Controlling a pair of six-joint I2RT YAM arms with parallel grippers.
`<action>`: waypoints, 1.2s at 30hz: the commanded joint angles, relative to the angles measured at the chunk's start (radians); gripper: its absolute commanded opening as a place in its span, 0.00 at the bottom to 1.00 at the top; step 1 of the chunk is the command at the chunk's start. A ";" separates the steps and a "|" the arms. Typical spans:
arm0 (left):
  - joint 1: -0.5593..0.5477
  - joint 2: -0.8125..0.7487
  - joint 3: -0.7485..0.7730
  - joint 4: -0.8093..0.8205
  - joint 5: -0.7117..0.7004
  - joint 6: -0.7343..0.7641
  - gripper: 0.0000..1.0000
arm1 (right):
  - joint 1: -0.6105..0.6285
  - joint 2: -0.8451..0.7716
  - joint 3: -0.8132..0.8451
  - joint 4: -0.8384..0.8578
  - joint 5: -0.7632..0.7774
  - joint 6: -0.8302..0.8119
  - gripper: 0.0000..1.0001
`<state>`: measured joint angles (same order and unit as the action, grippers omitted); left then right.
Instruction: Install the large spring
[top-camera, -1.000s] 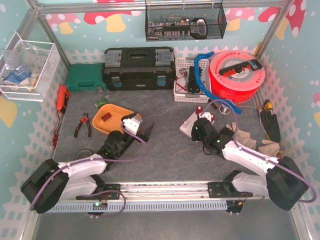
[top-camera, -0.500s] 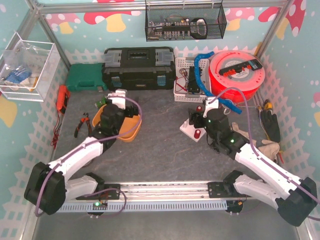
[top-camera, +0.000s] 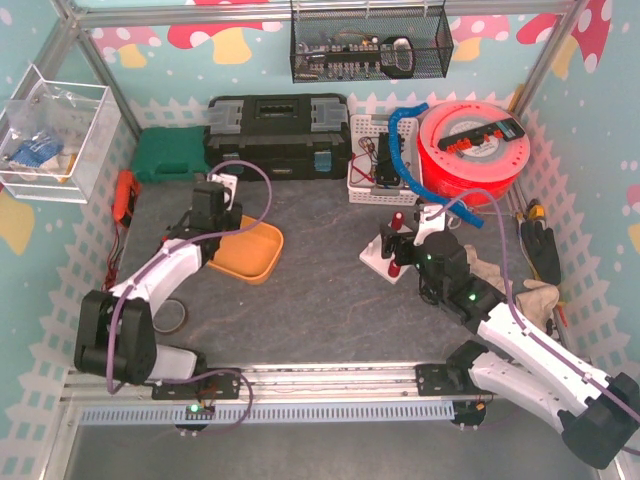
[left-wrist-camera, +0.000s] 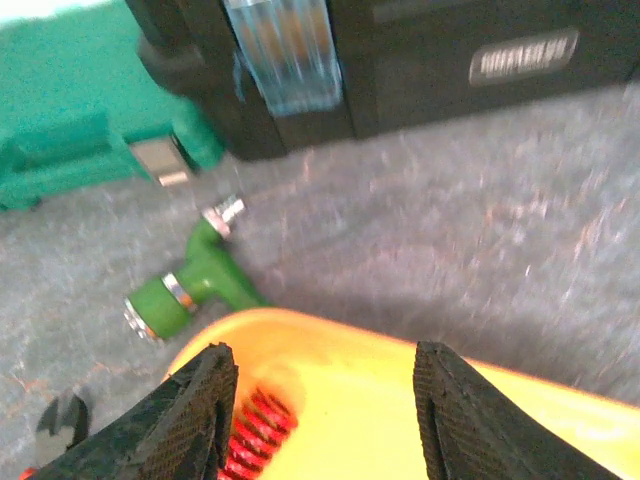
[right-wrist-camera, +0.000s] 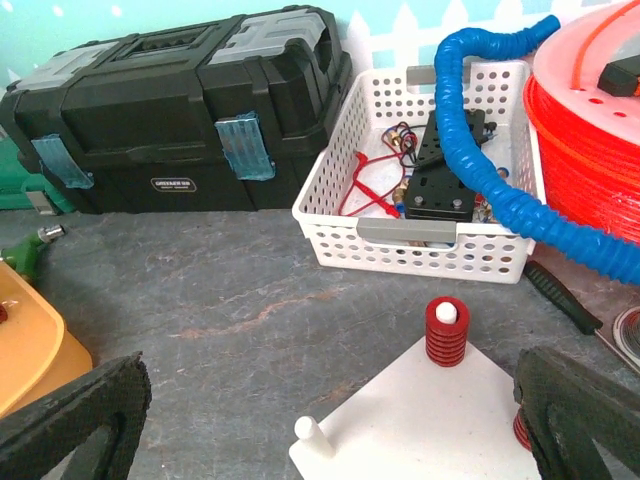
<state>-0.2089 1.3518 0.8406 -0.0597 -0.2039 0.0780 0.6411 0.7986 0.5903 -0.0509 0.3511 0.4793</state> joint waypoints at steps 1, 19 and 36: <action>0.006 0.076 0.047 -0.170 -0.003 0.109 0.50 | -0.004 0.001 -0.007 0.021 -0.010 0.005 0.98; 0.062 0.290 0.128 -0.322 -0.164 0.247 0.41 | -0.004 0.006 -0.014 0.039 -0.028 -0.013 0.98; 0.071 0.418 0.163 -0.330 -0.169 0.257 0.45 | -0.004 0.003 -0.012 0.040 -0.032 -0.027 0.98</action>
<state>-0.1482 1.7416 0.9840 -0.3660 -0.3759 0.3222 0.6411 0.8085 0.5892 -0.0360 0.3210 0.4671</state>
